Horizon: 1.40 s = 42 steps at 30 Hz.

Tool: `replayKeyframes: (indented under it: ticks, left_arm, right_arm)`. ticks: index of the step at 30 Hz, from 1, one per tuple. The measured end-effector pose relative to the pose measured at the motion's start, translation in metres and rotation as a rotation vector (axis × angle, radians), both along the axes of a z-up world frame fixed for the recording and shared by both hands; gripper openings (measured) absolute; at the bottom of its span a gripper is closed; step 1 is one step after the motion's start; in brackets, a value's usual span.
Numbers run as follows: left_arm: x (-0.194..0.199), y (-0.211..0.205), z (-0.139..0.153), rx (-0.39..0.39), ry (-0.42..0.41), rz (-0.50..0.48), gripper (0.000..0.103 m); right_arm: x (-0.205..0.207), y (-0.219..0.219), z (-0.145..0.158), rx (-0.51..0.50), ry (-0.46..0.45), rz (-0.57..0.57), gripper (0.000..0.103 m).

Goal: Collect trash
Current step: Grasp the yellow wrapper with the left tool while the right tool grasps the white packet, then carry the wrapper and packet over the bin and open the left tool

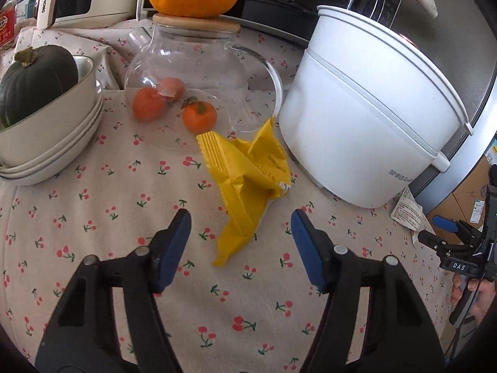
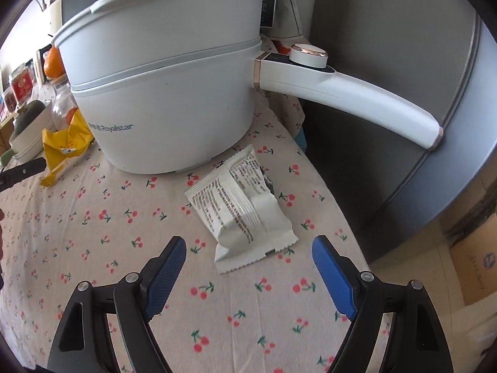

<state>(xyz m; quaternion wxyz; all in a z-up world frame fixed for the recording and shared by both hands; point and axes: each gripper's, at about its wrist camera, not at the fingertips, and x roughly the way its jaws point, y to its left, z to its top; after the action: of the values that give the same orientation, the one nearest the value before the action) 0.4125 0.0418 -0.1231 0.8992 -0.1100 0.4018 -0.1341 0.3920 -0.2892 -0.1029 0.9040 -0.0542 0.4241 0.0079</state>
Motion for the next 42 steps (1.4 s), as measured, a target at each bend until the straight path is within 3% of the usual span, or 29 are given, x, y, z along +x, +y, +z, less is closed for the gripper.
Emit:
replayKeyframes:
  ticks: [2, 6, 7, 8, 12, 15, 26, 31, 42]
  left_arm:
    - [0.007, 0.0, -0.005, -0.015, 0.008, -0.006, 0.056]
    - [0.015, 0.004, -0.012, -0.051, 0.026, -0.02, 0.017]
    - [0.015, 0.004, -0.012, -0.058, 0.03, -0.021, 0.014]
    - [0.015, 0.004, -0.012, -0.059, 0.029, -0.021, 0.014]
    - [0.006, 0.0, -0.006, -0.03, 0.03, -0.033, 0.011]
    - [-0.008, -0.007, 0.0, -0.023, 0.041, -0.039, 0.01]
    - [-0.112, -0.033, 0.055, 0.054, 0.007, -0.154, 0.009]
    - [-0.165, -0.047, 0.084, 0.05, -0.021, -0.211, 0.009]
    - [-0.269, -0.086, 0.092, 0.032, 0.015, -0.328, 0.009]
  right_arm:
    - [0.013, 0.002, -0.005, -0.015, 0.006, 0.02, 0.085]
    - [0.035, 0.004, -0.015, -0.011, 0.022, 0.047, 0.085]
    - [0.038, 0.004, -0.017, -0.007, 0.024, 0.049, 0.084]
    - [0.041, 0.004, -0.019, -0.001, 0.024, 0.05, 0.082]
    - [0.041, 0.002, -0.019, 0.034, 0.008, 0.053, 0.05]
    - [0.032, -0.002, -0.015, 0.072, 0.022, 0.057, 0.037]
    - [-0.066, 0.012, 0.03, 0.044, 0.028, 0.078, 0.035]
    - [-0.124, 0.015, 0.055, 0.023, 0.007, 0.09, 0.035]
    - [-0.233, 0.031, 0.079, 0.006, 0.031, 0.11, 0.035]
